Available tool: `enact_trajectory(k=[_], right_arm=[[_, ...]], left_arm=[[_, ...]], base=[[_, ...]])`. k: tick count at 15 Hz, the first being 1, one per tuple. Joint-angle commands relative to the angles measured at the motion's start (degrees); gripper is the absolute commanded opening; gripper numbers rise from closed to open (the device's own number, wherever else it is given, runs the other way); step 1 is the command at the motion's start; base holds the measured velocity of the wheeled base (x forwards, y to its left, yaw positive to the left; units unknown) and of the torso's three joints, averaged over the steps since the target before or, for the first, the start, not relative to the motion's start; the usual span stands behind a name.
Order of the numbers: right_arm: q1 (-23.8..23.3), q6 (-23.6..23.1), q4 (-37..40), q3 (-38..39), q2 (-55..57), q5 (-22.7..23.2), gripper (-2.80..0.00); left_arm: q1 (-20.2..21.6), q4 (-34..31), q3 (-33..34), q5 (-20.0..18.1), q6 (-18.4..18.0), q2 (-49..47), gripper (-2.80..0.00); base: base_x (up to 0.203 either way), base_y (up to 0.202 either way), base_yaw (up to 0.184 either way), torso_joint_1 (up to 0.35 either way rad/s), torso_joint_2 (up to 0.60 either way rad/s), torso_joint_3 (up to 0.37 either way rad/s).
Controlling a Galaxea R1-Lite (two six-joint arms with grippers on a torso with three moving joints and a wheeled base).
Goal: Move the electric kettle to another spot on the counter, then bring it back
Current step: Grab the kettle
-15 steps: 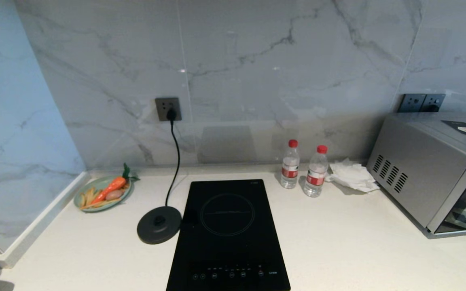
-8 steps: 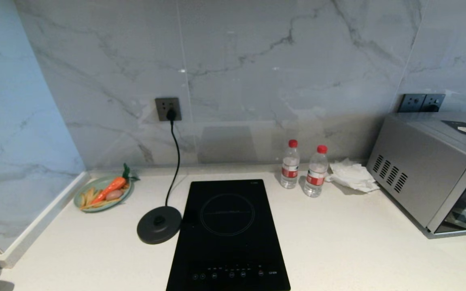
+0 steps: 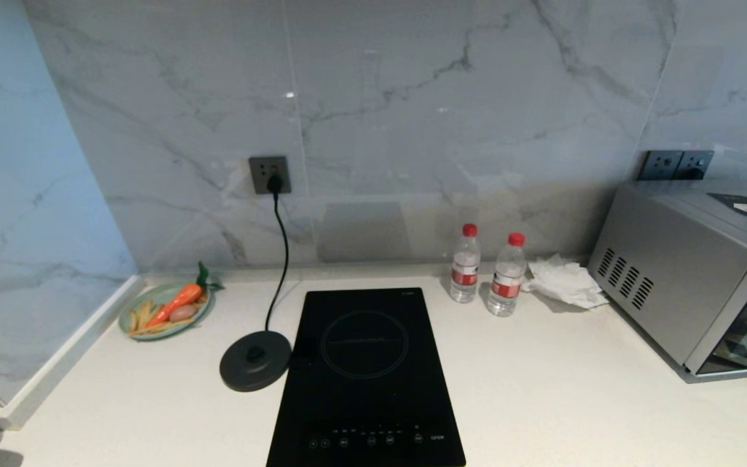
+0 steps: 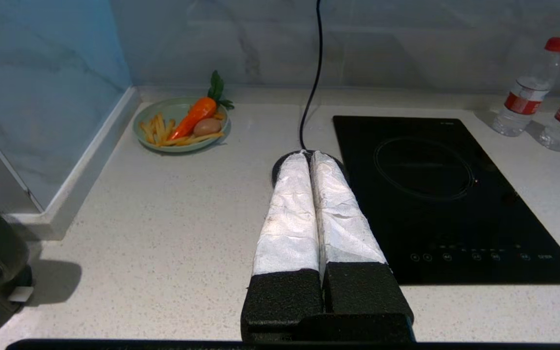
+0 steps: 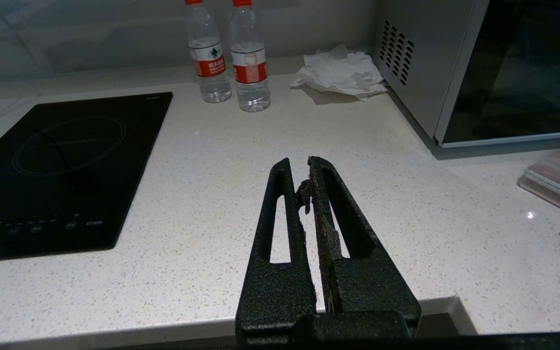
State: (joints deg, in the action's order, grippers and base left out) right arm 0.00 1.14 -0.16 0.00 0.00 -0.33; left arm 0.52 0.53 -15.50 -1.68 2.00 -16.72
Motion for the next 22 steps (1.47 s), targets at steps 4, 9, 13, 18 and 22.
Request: enact_trajectory(k=[4,9,13,18,22], right_arm=[[0.0,0.01,-0.02,0.0,0.0,-0.02,-2.8],[0.0,0.01,-0.02,0.0,0.0,-0.02,-2.8],[0.0,0.01,-0.02,0.0,0.0,-0.02,-2.8],[0.0,0.01,-0.02,0.0,0.0,-0.02,-2.8],[0.0,0.01,-0.02,0.0,0.0,-0.02,-2.8]], left_arm=[[0.45,11.38,-5.39,3.9,0.05,-30.46,-2.8],[1.99,19.76,-7.66,13.53,0.11,-48.64,-2.8],[12.13,27.54,-7.08,5.09,-0.15,-53.7,-2.8],[34.51,30.45,-8.37,-19.63,-7.15,-63.51,-2.8],[39.98,44.85,-5.2,-27.9,-9.14,-70.56,-2.8]], base=[[0.0,0.0,0.0,0.0,0.0,0.0],[0.0,0.0,0.0,0.0,0.0,0.0],[0.0,0.0,0.0,0.0,0.0,0.0],[0.0,0.0,0.0,0.0,0.0,0.0],[0.0,0.0,0.0,0.0,0.0,0.0]])
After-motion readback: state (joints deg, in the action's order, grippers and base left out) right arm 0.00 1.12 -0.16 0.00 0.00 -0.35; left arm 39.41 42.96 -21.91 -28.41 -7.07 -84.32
